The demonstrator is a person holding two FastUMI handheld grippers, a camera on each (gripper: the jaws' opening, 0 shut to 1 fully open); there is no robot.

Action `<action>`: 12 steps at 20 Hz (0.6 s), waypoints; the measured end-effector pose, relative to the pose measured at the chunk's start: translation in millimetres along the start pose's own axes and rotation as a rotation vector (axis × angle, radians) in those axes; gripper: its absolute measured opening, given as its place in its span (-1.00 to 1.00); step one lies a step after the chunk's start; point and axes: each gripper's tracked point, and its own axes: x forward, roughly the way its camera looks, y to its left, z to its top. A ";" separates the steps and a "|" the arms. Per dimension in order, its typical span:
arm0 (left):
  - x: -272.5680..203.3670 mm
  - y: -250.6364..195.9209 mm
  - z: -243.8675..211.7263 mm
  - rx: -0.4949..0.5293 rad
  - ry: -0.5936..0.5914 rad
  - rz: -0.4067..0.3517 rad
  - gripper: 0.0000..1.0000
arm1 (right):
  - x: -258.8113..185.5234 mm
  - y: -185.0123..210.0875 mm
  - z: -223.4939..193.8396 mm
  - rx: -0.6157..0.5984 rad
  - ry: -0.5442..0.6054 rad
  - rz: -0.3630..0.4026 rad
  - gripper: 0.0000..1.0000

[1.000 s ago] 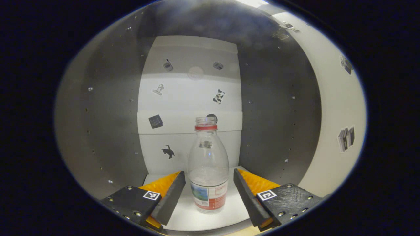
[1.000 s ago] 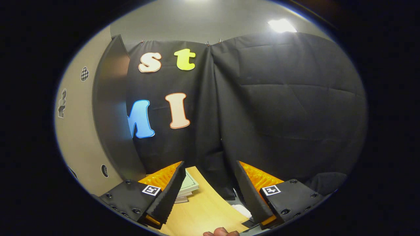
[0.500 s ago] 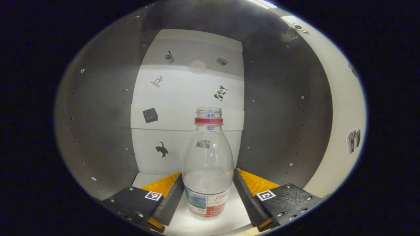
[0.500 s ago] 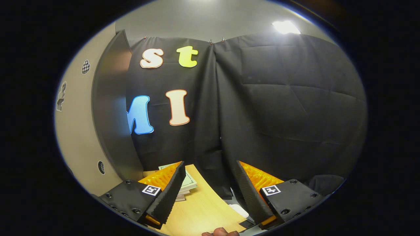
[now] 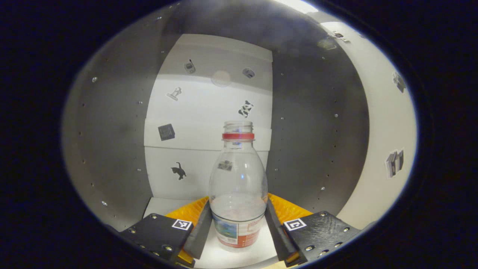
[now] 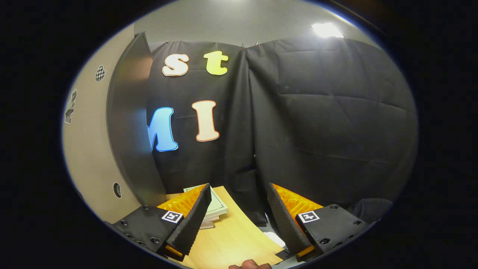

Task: Open the cabinet door with the right hand, grasp the bottle in the cabinet with the left hand and place it on the coaster, then close the cabinet door with the right hand.

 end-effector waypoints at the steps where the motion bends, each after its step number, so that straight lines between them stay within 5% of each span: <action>1: -3.4 -0.4 4.0 0.014 -0.008 -0.003 0.48 | -1.0 1.2 -1.6 0.000 0.002 0.002 0.92; 12: -140.0 10.0 54.0 0.068 -0.110 -0.007 0.43 | -31.8 16.1 -10.3 0.028 -0.004 0.041 0.92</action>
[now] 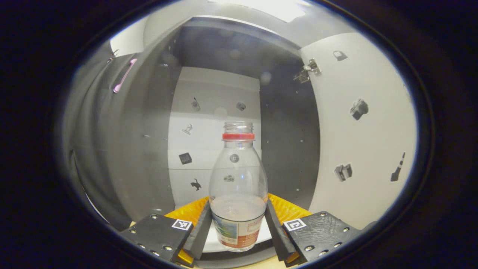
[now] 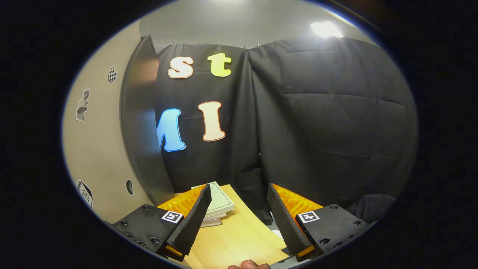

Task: Open the cabinet door with the right hand, grasp the bottle in the cabinet with the left hand and place it on the coaster, then close the cabinet door with the right hand.

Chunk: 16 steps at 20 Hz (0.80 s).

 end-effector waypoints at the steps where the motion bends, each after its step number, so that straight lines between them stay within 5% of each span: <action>1: -14.8 5.2 3.7 0.007 -0.006 0.012 0.43 | -2.7 2.8 -1.0 0.005 0.000 0.005 0.93; 8: -122.1 65.3 -18.9 0.044 0.007 0.154 0.48 | -25.6 20.0 -10.6 0.036 0.013 0.040 0.92; 16: -225.5 132.4 -139.5 -0.091 0.100 0.352 0.44 | -52.1 28.1 -20.6 0.070 0.025 0.034 0.87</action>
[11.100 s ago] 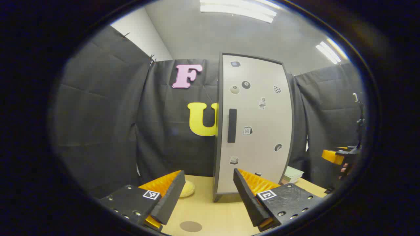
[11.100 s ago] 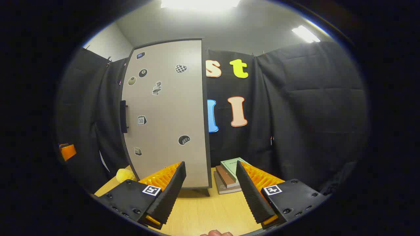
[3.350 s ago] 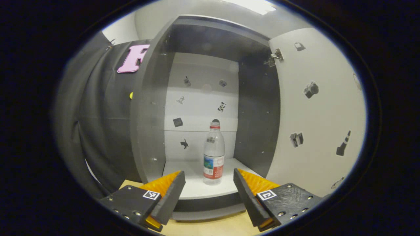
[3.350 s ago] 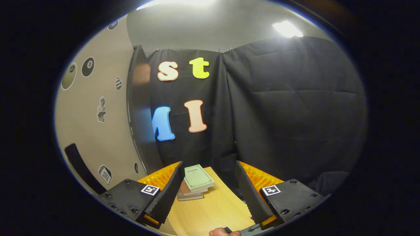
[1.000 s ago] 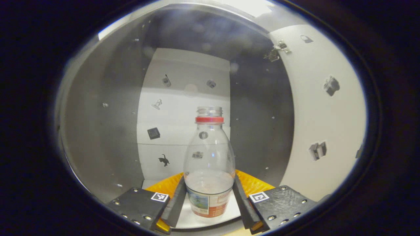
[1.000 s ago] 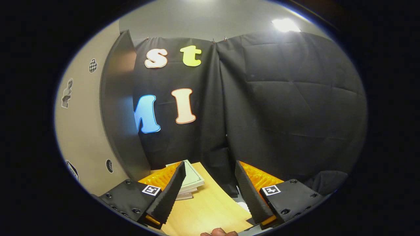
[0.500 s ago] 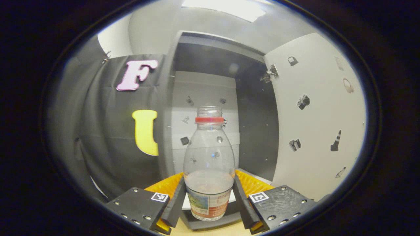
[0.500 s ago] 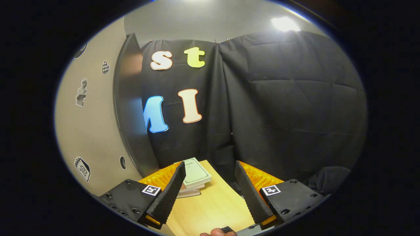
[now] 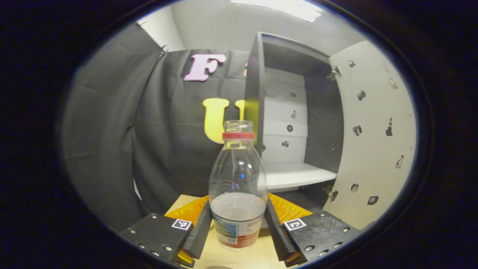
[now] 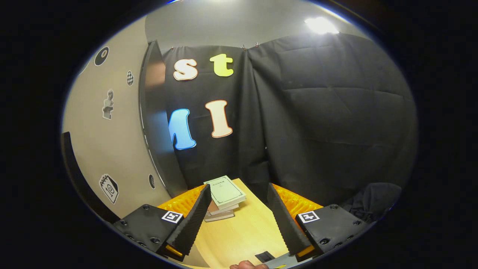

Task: Open the cabinet door with the right hand, grasp the bottle in the cabinet with the left hand and place it on the coaster, then close the cabinet door with the right hand.

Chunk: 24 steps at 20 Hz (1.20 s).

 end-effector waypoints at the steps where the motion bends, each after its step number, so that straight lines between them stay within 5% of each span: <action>1: -8.1 11.8 -13.7 -0.012 0.002 0.024 0.45 | -3.5 0.3 -3.1 0.010 0.003 -0.003 0.92; 10: -63.4 69.0 -145.2 0.096 0.054 0.155 0.48 | -27.7 17.7 -8.0 -0.061 -0.013 0.006 0.86; 24: -53.4 32.0 -234.8 0.110 0.115 0.096 0.47 | -51.3 7.1 -11.7 -0.194 0.046 -0.048 0.92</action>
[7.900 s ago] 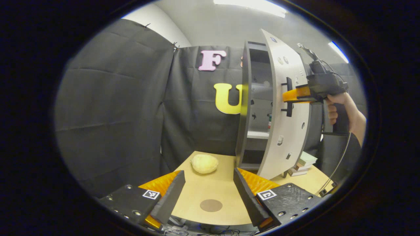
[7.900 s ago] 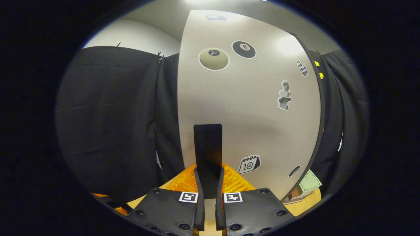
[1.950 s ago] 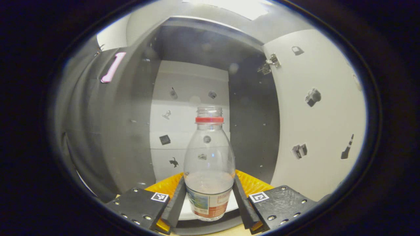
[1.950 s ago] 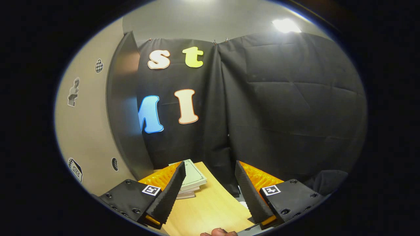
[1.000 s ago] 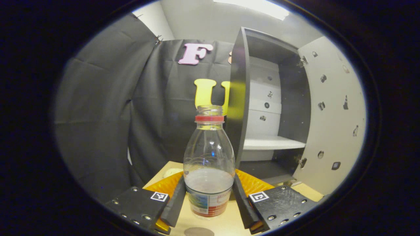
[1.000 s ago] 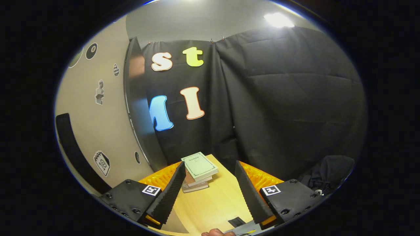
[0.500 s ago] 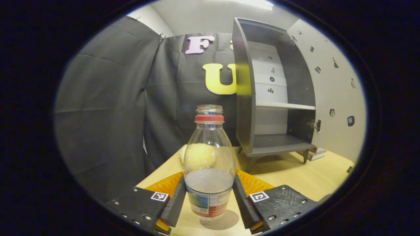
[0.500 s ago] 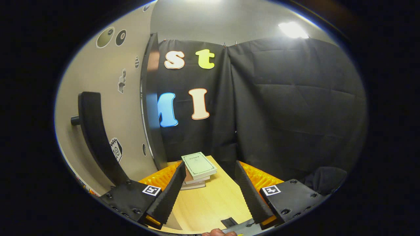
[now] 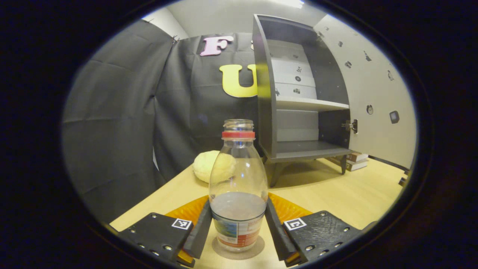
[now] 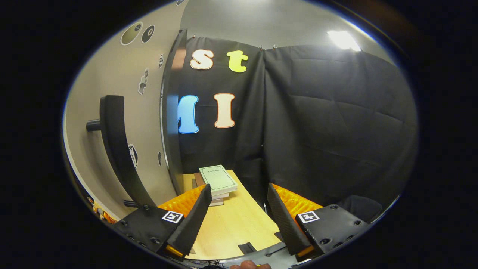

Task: Open the cabinet door with the right hand, grasp the bottle in the cabinet with the left hand and place it on the coaster, then close the cabinet door with the right hand.

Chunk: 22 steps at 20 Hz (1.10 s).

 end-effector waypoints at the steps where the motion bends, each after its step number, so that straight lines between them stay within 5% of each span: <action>1: -1.6 1.4 -7.9 -0.001 0.018 0.005 0.48 | -0.4 -0.7 1.5 0.014 0.000 -0.001 0.92; 12: -8.1 23.5 -1.4 -0.118 0.032 0.024 0.63 | 2.4 -13.5 -17.6 0.035 0.019 -0.033 0.92; 22: -22.0 8.5 32.6 -0.069 -0.004 -0.031 0.63 | -0.5 -15.6 -42.2 0.083 0.046 -0.037 0.86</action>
